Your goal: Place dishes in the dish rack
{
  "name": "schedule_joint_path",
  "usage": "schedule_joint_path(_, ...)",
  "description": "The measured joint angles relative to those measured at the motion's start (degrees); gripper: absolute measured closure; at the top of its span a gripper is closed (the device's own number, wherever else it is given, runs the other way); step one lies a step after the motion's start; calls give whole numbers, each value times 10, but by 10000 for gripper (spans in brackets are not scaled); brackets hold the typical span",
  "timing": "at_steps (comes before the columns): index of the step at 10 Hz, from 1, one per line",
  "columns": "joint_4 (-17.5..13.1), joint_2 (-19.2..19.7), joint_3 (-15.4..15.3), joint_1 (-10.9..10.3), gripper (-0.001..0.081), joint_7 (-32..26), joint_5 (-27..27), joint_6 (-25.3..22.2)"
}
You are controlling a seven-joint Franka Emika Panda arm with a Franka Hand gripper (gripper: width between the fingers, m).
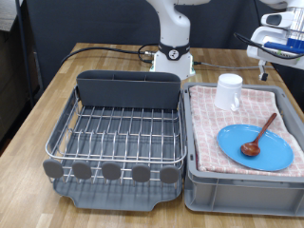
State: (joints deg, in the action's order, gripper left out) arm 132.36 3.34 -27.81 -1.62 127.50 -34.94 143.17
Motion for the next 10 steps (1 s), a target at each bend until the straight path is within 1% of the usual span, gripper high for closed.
schedule_joint_path(5,1,53,22,0,4,32,-60,51)
schedule_joint_path(8,2,85,39,-1,4,73,-121,85)
schedule_joint_path(10,2,104,47,-2,4,93,-150,102)
